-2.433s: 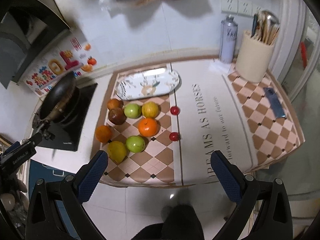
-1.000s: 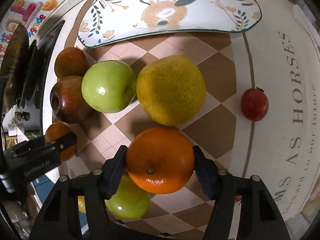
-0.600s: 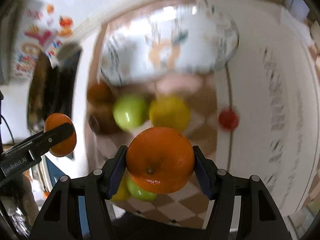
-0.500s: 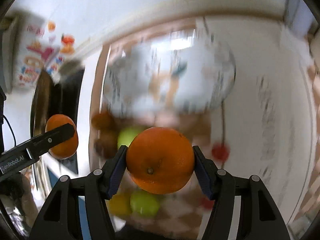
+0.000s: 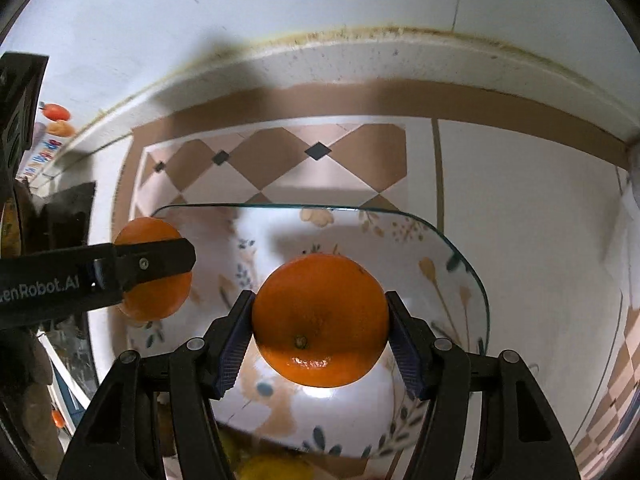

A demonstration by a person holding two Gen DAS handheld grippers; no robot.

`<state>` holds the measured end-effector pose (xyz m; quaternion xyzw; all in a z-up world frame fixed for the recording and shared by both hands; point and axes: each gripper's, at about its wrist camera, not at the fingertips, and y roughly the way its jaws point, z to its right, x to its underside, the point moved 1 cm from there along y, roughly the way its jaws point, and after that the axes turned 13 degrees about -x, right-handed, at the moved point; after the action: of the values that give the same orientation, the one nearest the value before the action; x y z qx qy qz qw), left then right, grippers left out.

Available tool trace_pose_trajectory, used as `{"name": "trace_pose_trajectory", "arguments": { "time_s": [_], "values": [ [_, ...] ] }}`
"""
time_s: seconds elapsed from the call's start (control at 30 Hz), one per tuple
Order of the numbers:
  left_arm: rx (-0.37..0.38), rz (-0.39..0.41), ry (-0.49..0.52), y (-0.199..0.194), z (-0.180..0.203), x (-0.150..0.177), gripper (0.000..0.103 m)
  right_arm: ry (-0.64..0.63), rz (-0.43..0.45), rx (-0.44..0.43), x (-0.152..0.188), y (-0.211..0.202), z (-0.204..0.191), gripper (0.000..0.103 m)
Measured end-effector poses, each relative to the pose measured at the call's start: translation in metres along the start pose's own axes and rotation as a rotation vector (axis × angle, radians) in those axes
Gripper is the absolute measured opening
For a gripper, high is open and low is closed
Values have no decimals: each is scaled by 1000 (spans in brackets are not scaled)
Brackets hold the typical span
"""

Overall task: Organize fruits
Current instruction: 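Grasp an orange with each gripper and place both onto the white plate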

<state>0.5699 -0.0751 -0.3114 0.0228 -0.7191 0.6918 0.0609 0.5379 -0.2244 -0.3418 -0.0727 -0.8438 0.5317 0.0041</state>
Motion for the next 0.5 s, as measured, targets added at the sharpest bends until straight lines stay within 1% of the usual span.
{"name": "trace_pose_trajectory", "arguments": {
  "time_s": [0.1, 0.13, 0.23, 0.27, 0.3, 0.37, 0.4, 0.43, 0.47, 0.5],
  "values": [
    [8, -30, -2, 9, 3, -4, 62, -11, -5, 1, -6, 7, 2, 66],
    [9, -35, 1, 11, 5, -4, 62, -12, -9, 0, -1, 8, 1, 66],
    [-11, -45, 9, 14, 8, -3, 62, -11, -29, -12, -4, 8, 2, 67],
    [-16, -51, 12, 16, 9, -2, 63, -10, -29, -18, -4, 7, 2, 70],
    [-20, -51, 11, 16, 9, -1, 63, -8, -28, -18, -4, 3, 3, 80],
    [-24, -41, 17, 14, 10, -1, 63, 0, -25, -19, -3, -3, 4, 91],
    [-17, -39, 17, 13, 10, -2, 65, 7, -27, -20, -3, -6, 5, 91],
    [-7, -37, 15, 11, 10, -3, 73, 15, -29, -16, -2, -8, 6, 91],
    [-9, -37, 17, 16, 15, -12, 84, 17, -31, -4, -1, -11, 6, 92],
    [-15, -33, 22, 14, 16, -12, 87, 16, -31, 10, 1, -14, 7, 94]
  ]
}}
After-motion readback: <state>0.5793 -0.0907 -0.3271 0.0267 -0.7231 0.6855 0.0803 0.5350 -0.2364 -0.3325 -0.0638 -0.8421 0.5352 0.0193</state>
